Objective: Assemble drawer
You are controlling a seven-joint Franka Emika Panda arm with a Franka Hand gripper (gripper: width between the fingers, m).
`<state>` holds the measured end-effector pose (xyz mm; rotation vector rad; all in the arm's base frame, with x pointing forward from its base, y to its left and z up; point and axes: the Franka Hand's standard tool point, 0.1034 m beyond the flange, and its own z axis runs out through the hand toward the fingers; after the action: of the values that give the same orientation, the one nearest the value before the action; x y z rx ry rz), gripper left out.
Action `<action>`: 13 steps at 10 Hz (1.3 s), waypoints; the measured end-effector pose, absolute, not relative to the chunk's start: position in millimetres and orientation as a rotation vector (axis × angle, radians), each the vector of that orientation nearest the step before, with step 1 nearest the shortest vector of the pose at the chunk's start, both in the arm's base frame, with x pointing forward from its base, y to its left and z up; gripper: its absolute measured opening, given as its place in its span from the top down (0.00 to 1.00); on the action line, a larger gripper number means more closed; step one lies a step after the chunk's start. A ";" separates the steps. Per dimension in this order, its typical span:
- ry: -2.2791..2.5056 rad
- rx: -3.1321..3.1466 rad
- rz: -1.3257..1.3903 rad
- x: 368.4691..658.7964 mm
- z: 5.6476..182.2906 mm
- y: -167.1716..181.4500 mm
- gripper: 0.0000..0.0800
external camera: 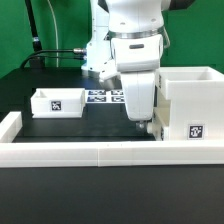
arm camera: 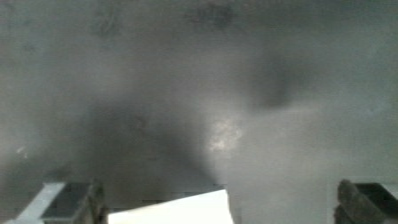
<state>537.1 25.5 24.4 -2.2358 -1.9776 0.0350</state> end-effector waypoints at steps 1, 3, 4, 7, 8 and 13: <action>-1.975 -2.239 0.035 536.6 24.0 21.8 0.19; -1.952 -2.266 0.043 532.0 26.0 3.7 0.19; -1.943 -2.285 0.043 527.8 32.2 -5.2 0.19; -1.907 -2.340 0.053 506.2 53.8 -22.1 0.19; -1.906 -2.356 0.046 502.1 64.9 -28.9 0.19; -1.827 -2.415 0.065 464.3 72.7 -66.9 0.19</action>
Offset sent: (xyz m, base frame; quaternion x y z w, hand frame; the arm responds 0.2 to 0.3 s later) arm -0.0212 -0.0349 0.0217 -0.0226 -0.0221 -0.0009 0.9995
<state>464.3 -66.9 72.7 -2.4146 -1.8271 0.0649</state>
